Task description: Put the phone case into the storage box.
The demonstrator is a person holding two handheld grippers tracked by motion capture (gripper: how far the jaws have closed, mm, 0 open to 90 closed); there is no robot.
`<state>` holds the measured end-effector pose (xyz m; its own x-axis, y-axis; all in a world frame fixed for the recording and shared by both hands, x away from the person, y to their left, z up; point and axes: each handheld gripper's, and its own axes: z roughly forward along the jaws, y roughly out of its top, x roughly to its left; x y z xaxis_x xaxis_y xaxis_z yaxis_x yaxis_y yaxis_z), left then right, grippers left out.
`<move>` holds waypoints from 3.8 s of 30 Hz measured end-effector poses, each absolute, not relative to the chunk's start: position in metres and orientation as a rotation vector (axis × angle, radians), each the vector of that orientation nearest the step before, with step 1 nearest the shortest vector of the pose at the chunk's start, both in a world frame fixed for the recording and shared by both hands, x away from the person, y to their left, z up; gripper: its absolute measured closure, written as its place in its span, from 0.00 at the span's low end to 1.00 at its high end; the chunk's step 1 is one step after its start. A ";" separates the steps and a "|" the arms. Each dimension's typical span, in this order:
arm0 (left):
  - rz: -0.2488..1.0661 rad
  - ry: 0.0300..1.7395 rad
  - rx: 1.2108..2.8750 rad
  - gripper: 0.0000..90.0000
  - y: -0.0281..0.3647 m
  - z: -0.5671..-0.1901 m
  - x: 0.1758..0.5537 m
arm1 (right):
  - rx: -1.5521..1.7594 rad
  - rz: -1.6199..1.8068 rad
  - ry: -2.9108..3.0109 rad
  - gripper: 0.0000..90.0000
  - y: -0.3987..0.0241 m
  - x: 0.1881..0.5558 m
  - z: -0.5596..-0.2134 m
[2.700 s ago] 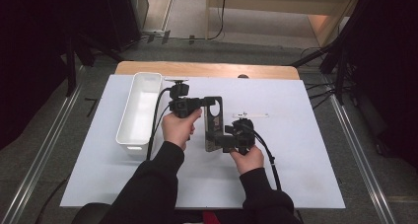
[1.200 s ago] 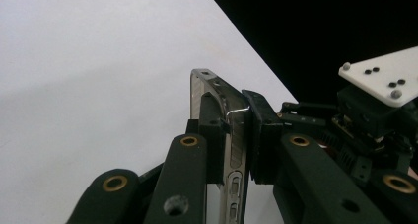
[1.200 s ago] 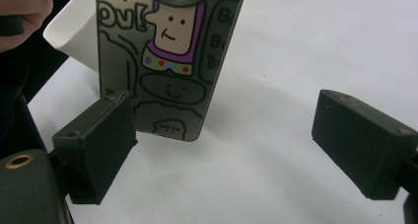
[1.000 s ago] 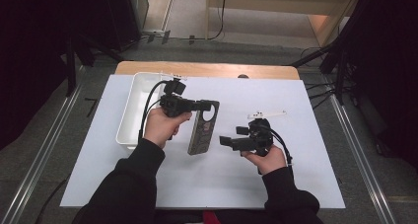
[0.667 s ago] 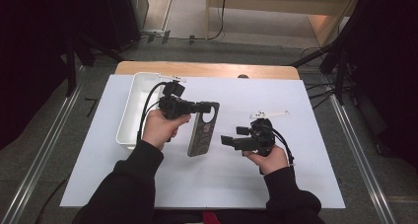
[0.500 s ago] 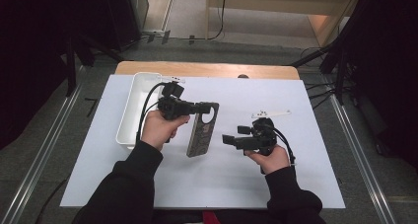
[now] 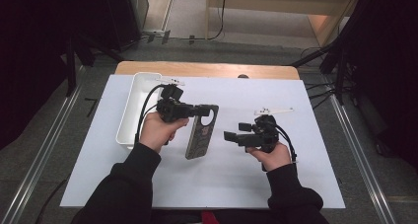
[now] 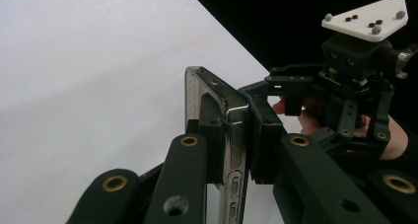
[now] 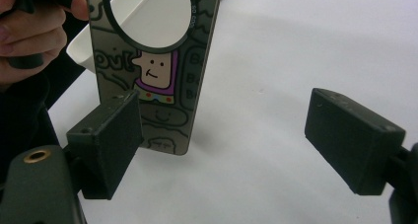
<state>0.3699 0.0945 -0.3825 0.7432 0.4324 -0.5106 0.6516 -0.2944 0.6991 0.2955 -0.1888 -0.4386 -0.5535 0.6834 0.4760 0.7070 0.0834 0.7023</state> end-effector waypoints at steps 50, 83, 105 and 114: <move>-0.322 0.737 1.945 0.88 0.086 -0.384 0.359 | -1.366 -1.611 -2.248 0.27 -0.176 0.322 -0.437; -0.310 0.689 1.945 0.88 0.076 -0.389 0.354 | -1.313 -1.655 -2.197 0.75 -0.173 0.326 -0.444; -0.293 0.696 1.925 0.71 0.077 -0.388 0.354 | -1.343 -1.668 -2.238 0.77 -0.175 0.323 -0.439; -0.193 0.669 1.947 0.43 0.074 -0.384 0.349 | -1.364 -1.668 -2.247 0.77 -0.179 0.323 -0.437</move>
